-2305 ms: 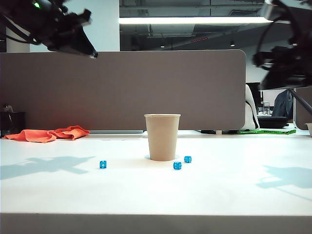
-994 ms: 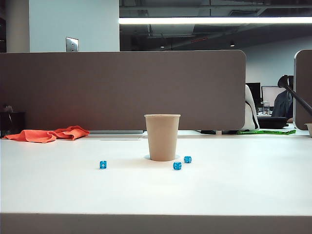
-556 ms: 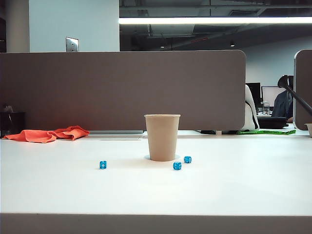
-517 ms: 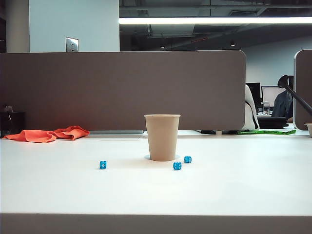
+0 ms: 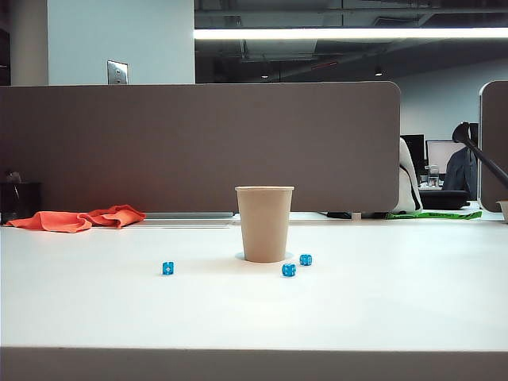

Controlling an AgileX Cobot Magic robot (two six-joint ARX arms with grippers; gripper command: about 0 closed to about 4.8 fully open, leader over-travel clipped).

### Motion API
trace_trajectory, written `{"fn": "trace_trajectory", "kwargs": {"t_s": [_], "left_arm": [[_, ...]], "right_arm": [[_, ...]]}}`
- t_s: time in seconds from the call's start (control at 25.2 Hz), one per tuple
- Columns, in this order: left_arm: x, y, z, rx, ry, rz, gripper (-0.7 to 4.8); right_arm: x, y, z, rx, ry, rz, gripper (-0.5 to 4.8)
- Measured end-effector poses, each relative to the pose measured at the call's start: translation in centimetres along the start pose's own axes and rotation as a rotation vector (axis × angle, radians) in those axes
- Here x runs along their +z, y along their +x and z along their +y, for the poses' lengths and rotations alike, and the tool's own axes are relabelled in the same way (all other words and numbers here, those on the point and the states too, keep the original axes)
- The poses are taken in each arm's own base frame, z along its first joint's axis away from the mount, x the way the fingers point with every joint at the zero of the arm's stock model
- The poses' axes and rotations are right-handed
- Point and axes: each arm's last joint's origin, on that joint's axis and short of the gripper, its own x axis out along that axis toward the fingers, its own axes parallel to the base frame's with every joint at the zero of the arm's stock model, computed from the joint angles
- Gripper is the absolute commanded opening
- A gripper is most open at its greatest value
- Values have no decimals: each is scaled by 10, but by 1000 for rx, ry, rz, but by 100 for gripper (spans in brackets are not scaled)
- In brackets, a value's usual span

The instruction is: Pick up the dice with a different color and drop it into the paper cup.

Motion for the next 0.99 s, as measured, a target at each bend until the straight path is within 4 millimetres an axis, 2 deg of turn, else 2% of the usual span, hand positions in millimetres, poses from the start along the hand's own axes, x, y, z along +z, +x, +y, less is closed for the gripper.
{"fn": "trace_trajectory", "kwargs": {"t_s": [0.16,0.24,0.44,0.68,0.79,0.99], "left_arm": [[-13,6,-1,-29,0,30,-6],[-26,14,-3,-70,-16,36,-6],[-31,21,-4,-85,-44,-55,-6],[-51,31,-5,-91,-47,-132,-6],[-59,34,-5,-92,-47,-121,-6],[-61,34,-5,-86,14,-106,-6]], "right_arm": [[0,0,0,1,0,1,-2],[0,0,0,2,0,1,-2],[0,0,1,22,0,2,-2],[0,0,1,25,1,1,-2],[0,0,1,25,1,1,-2],[0,0,1,25,2,1,-2]]}}
